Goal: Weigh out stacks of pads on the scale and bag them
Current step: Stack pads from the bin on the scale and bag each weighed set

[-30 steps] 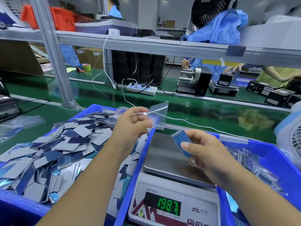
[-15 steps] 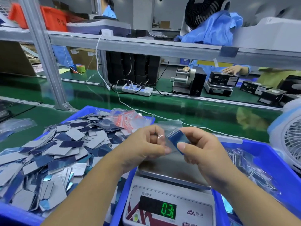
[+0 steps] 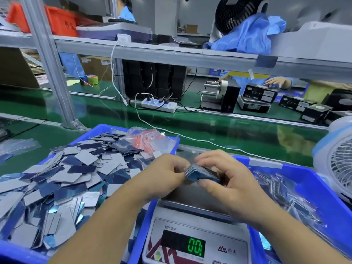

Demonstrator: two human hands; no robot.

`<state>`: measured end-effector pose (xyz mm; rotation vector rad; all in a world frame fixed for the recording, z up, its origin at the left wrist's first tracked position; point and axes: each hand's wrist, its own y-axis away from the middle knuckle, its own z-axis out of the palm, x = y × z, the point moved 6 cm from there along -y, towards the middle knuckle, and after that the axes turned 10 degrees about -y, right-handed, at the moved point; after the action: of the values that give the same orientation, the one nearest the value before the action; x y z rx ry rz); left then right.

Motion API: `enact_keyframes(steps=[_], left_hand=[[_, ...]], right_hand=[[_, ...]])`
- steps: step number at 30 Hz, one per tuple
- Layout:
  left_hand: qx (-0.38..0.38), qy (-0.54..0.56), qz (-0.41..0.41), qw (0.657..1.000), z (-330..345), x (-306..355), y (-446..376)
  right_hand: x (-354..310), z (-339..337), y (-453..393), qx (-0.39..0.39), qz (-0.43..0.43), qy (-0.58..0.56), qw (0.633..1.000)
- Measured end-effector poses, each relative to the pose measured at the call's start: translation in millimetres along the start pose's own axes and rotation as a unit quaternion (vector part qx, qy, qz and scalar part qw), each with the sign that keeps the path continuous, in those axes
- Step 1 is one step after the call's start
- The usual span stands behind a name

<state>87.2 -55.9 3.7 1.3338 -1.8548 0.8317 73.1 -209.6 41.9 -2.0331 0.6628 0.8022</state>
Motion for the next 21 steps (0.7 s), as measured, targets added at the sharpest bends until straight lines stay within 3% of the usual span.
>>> enact_keyframes(steps=[5,8,11,15,21], left_hand=[[0.156,0.056,-0.051,0.985,-23,-10,1],[0.217,0.113,-0.071,0.967,-30,-12,2],[0.185,0.189,-0.066,0.962,-26,-12,0],[0.114,0.211,-0.044,0.970,-13,-5,1],[0.132,0.179,-0.056,0.973,-15,-8,3]], right_hand=[[12,-6,0,0.017,0.034,0.051,0.998],[19,-1,3,-0.024,0.036,0.135,0.990],[30,9,6,-0.088,0.070,0.188,0.976],[34,11,5,-0.101,0.082,0.192,0.973],[35,12,5,-0.103,0.098,0.182,0.973]])
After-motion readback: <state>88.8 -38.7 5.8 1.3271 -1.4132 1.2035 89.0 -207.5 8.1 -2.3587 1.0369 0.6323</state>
